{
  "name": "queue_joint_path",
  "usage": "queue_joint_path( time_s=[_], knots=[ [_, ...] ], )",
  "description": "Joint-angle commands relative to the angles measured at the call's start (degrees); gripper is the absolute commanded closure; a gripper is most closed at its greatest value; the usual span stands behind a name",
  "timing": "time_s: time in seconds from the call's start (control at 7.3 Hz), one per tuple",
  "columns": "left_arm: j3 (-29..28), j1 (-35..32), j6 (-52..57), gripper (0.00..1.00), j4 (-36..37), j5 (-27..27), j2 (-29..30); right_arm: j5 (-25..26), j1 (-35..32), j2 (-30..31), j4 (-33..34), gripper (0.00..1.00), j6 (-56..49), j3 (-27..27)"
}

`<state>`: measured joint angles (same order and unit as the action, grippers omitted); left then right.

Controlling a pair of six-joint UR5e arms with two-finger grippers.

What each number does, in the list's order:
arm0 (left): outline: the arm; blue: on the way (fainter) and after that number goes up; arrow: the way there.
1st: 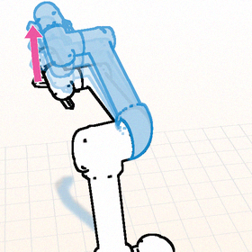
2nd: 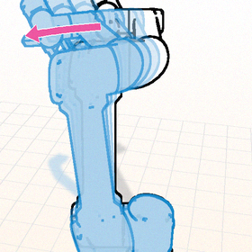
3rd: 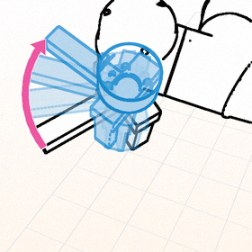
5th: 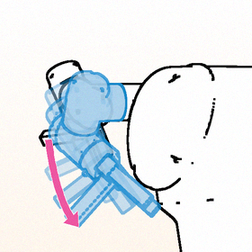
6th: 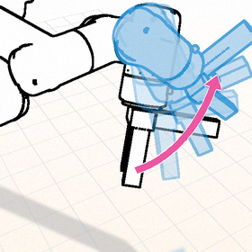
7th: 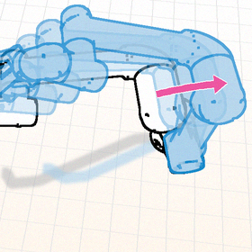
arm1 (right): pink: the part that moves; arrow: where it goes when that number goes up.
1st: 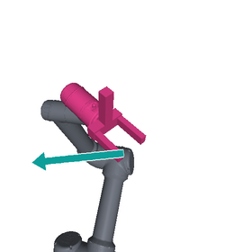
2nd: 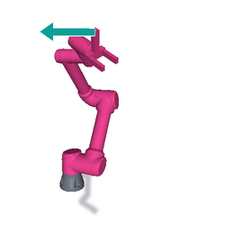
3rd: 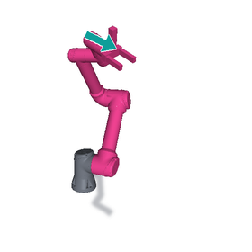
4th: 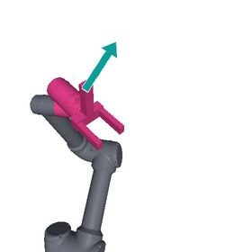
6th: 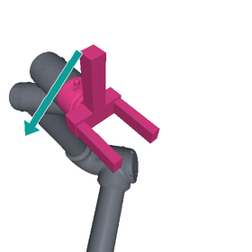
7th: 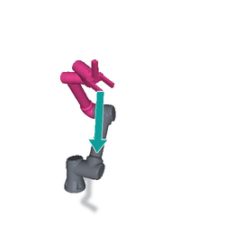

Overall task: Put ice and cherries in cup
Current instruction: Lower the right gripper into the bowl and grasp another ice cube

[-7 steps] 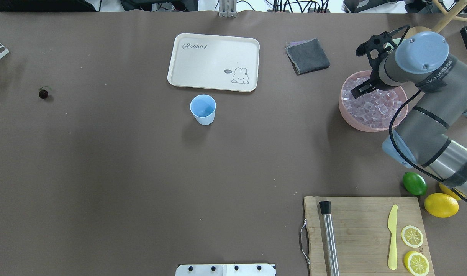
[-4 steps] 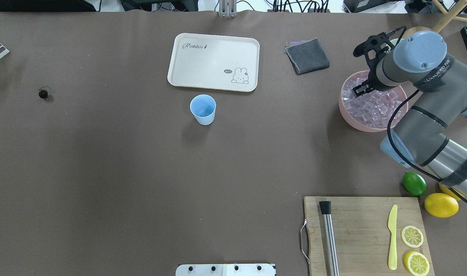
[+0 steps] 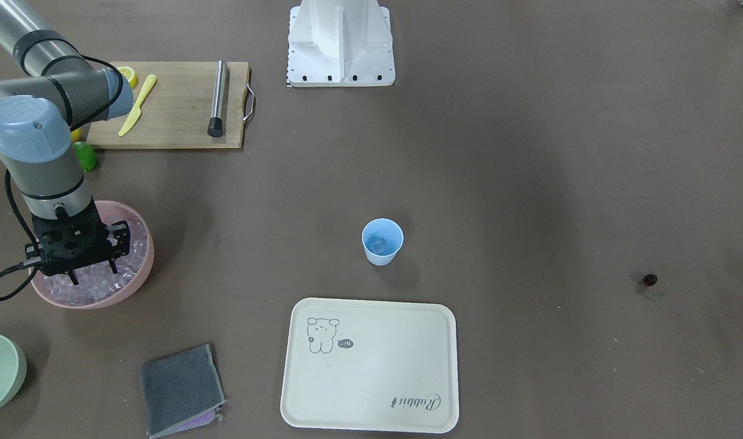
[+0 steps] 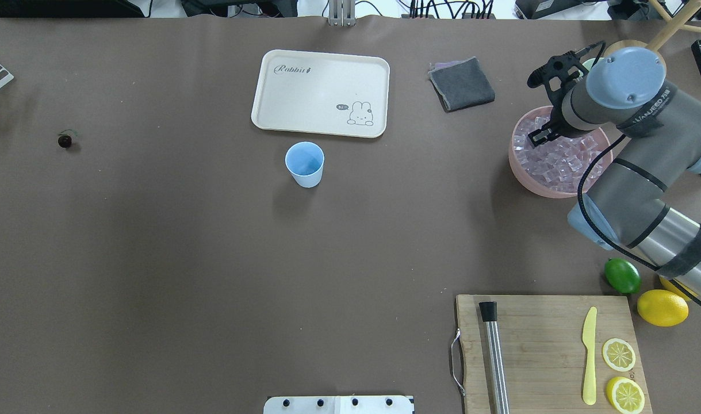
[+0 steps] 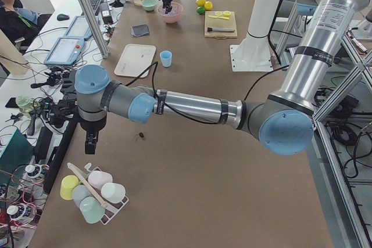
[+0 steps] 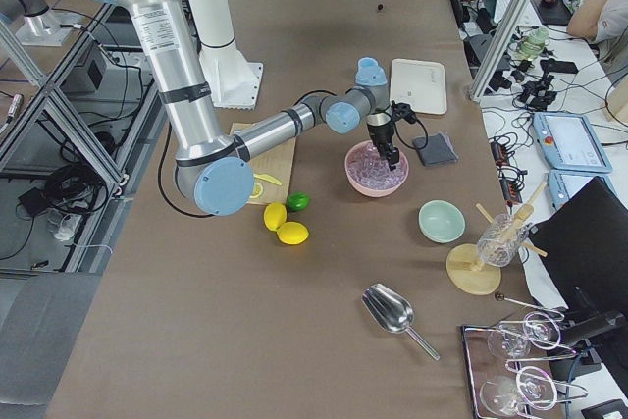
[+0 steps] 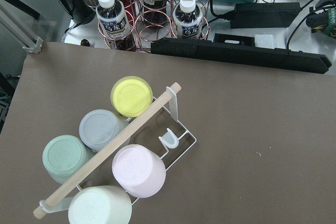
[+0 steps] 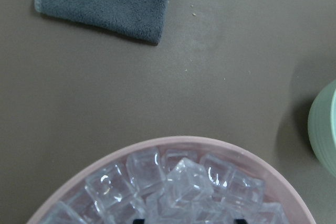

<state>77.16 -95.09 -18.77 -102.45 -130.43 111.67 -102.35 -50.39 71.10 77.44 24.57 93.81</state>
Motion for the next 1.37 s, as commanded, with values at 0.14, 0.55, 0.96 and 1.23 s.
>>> queue_joint_path(
  time_s=[0.14,0.55,0.96,1.23],
  knots=[
    [0.01,0.08,-0.65,0.02,-3.97,0.00,-2.32,-0.65,0.03,-0.26,0.08,0.92,-0.22,-0.65],
    [0.10,0.08,-0.57,0.02,-4.25,0.00,-2.42,-2.67,-0.40,0.00,0.17,1.00,-1.37,0.05],
    [0.19,0.08,-0.74,0.02,-4.25,-0.09,-2.33,-6.89,-4.53,-0.17,0.17,1.00,-1.37,0.41],
    [0.19,0.08,-0.74,0.02,-4.16,0.00,-2.33,-7.16,-4.63,-0.26,-0.18,0.00,-0.40,0.23]
  ],
)
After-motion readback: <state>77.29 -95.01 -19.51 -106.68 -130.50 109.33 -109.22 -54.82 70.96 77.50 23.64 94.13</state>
